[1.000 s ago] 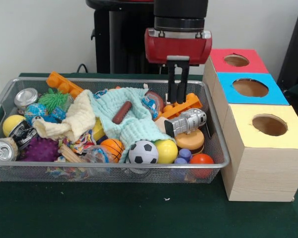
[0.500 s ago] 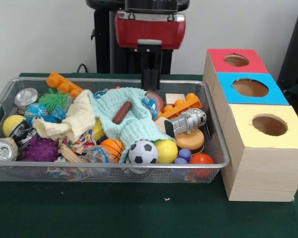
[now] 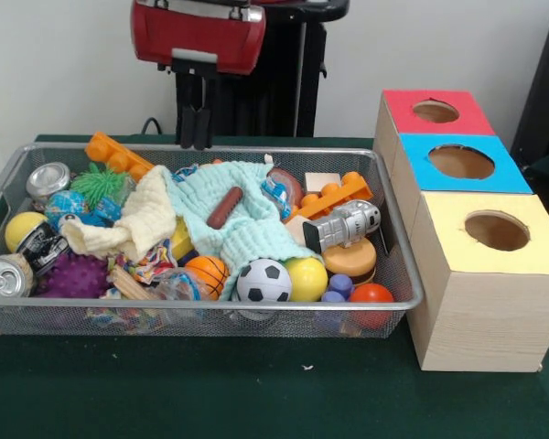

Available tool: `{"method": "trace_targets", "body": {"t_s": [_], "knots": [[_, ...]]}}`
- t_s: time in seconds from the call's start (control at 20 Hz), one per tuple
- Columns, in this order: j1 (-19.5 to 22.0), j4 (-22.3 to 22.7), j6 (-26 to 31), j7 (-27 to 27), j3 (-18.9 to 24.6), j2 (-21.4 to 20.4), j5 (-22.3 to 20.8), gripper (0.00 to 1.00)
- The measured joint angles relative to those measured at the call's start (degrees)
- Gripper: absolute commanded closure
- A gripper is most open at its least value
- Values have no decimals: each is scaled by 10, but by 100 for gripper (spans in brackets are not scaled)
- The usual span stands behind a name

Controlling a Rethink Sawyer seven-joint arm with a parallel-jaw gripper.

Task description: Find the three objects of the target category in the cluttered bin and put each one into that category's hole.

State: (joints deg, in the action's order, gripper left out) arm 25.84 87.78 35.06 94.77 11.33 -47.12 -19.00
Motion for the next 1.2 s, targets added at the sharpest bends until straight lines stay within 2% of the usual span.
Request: {"method": "trace_targets", "body": {"t_s": [0.2, 0.45, 0.8, 1.2], "knots": [[-12, -11, 0, 0, -1, 4, -51, 100], [-40, -15, -1, 0, -11, 16, -91, 100], [-78, -16, -21, 0, -24, 44, -123, 100], [-82, -16, -55, 0, -29, 66, -143, 100]]}}
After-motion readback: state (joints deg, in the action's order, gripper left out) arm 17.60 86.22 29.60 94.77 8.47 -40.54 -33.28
